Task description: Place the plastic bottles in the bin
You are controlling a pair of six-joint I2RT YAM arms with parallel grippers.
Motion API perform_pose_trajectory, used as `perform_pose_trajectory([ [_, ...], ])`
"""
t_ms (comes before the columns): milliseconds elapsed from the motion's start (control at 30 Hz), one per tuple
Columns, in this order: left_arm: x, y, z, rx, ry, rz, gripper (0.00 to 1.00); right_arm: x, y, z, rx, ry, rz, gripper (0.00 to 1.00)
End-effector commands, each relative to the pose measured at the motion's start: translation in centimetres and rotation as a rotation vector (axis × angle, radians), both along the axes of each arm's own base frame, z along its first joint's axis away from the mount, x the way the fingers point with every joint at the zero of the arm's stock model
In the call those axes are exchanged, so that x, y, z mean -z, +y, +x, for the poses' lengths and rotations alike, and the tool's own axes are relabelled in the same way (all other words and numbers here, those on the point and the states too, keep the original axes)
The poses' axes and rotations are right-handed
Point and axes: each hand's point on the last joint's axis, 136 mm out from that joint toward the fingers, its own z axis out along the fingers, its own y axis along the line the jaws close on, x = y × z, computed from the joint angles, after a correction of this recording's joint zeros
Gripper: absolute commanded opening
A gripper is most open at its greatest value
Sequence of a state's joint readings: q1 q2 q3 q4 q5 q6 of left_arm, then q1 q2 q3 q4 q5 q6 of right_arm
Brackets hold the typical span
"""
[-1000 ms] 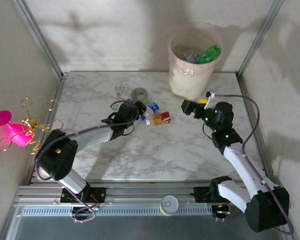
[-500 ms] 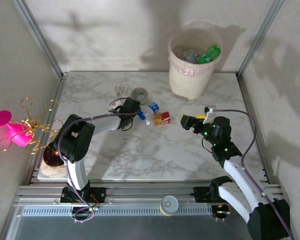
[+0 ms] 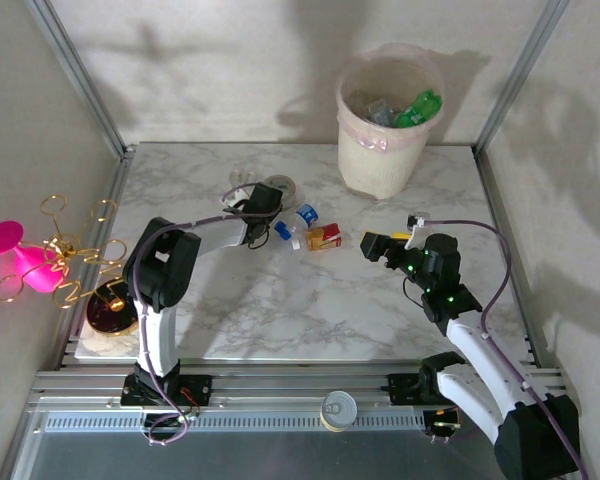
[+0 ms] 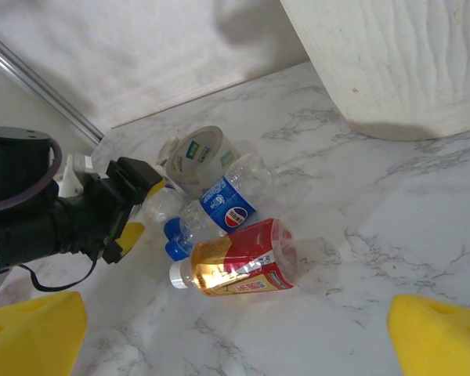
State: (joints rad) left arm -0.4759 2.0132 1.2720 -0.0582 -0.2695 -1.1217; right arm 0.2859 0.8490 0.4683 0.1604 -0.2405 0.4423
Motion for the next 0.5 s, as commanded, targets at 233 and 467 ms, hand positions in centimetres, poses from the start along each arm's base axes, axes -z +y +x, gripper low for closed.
perform_pose_trajectory([
  [233,2.3,1.1,-1.3,-0.003,0.069,0.018,0.74,-0.6,0.3,-0.1,-0.012,-0.015,0.012,0.99],
  [467,3.3,1.7,-1.6,0.002,0.087,0.011,0.62,-0.6,0.7,-0.1,-0.028,-0.014,0.028,0.99],
])
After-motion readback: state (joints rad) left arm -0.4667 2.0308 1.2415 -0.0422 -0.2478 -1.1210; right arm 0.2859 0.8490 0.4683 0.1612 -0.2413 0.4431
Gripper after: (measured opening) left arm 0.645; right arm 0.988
